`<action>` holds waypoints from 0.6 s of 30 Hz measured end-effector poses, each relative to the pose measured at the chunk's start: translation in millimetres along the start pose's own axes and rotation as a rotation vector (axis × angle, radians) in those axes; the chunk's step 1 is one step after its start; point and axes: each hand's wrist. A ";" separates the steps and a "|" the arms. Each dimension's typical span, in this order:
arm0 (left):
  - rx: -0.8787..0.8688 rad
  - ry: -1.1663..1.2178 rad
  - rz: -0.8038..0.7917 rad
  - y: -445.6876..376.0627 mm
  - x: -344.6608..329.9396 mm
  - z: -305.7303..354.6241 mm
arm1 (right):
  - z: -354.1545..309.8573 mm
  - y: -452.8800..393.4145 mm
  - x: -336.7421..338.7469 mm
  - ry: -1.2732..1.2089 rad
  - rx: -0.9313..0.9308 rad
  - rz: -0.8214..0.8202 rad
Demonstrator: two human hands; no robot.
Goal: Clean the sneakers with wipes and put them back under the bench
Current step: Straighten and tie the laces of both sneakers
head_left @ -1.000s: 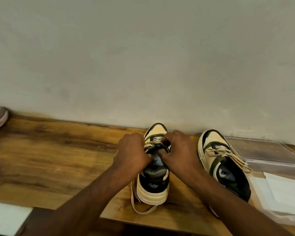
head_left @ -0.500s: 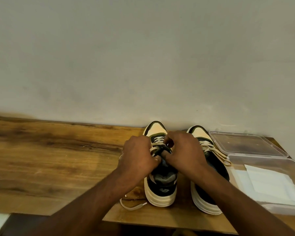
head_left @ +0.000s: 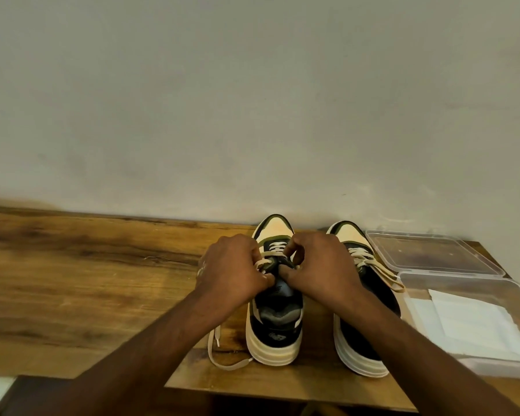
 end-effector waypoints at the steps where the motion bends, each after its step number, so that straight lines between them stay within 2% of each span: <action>1: 0.028 0.031 -0.022 -1.9 2.0 -1.7 | -0.4 -0.9 0.7 -0.022 -0.015 -0.018; 7: 0.306 0.383 -0.184 -14.9 10.5 -12.3 | 3.7 -11.8 3.8 -0.290 -0.180 -0.121; 12: 0.419 0.527 -0.221 -23.4 23.1 -16.0 | -2.2 -14.3 -1.0 -0.285 -0.200 -0.132; 15: 0.440 0.596 -0.121 -28.5 28.6 -19.3 | -1.7 -15.2 -1.9 -0.280 -0.192 -0.153; 18: 0.396 0.521 0.058 -33.3 25.9 -30.8 | -2.3 -14.1 -1.9 -0.306 -0.208 -0.174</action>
Point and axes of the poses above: each hand's wrist, its own y-axis away from the middle knuckle, its own x-axis out of the back of the hand, z = x × y, and after that the axes turned 15 degrees about z, right-handed
